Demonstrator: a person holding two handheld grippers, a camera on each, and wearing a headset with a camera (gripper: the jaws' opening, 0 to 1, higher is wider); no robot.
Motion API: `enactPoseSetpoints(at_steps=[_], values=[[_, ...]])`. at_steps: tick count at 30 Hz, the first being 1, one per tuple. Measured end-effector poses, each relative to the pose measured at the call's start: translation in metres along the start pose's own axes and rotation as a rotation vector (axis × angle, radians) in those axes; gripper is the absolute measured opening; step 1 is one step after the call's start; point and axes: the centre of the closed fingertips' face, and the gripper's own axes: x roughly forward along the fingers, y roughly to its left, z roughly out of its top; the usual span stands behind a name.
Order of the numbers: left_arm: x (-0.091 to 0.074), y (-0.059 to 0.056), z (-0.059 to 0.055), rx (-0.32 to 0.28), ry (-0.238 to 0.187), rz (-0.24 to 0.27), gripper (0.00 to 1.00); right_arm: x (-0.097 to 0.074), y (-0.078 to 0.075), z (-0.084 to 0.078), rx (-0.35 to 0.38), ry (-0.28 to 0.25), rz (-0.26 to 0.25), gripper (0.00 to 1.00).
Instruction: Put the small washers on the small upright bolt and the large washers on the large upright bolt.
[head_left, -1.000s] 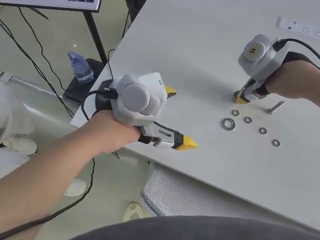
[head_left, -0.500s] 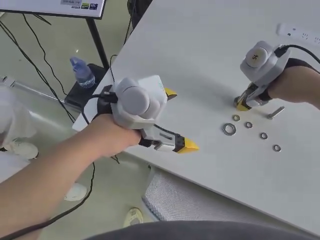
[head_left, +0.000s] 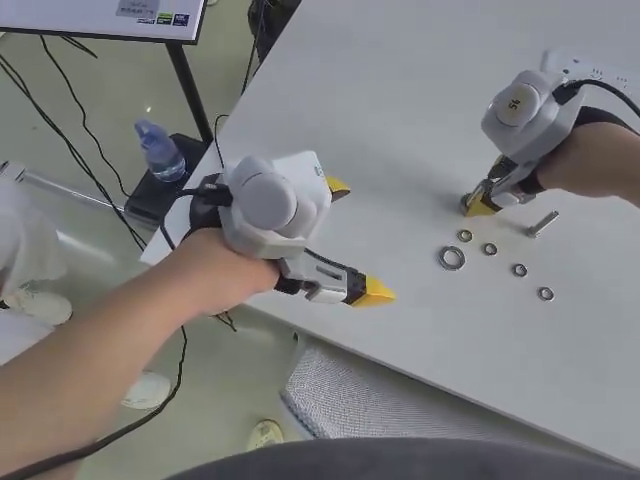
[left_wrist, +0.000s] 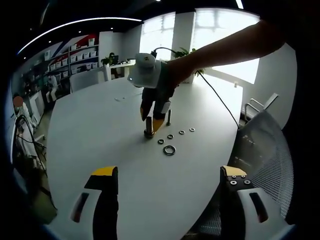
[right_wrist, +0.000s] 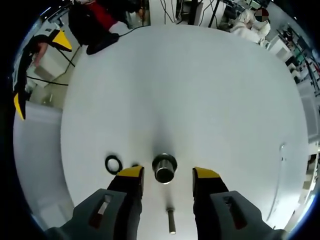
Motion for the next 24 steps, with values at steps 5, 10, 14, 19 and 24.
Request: enactPoseSetpoints(at_steps=[5, 10, 14, 19, 24], values=[[-0.001, -0.002, 0.004, 0.000, 0.000, -0.001, 0.83, -0.012, 0.002, 0.000, 0.018, -0.026, 0.003, 0.40], [-0.002, -0.002, 0.007, 0.010, -0.002, -0.001, 0.83, -0.020, 0.002, 0.002, 0.015, -0.045, 0.004, 0.40], [-0.003, -0.004, 0.009, 0.010, -0.002, -0.002, 0.83, -0.030, 0.007, 0.004, 0.003, -0.056, 0.003, 0.40], [-0.004, -0.007, 0.010, 0.013, -0.003, -0.001, 0.82, -0.038, 0.012, 0.005, -0.010, -0.054, 0.002, 0.40], [-0.007, -0.012, 0.011, 0.014, -0.003, 0.000, 0.82, -0.044, 0.021, 0.007, -0.024, -0.058, 0.006, 0.39]])
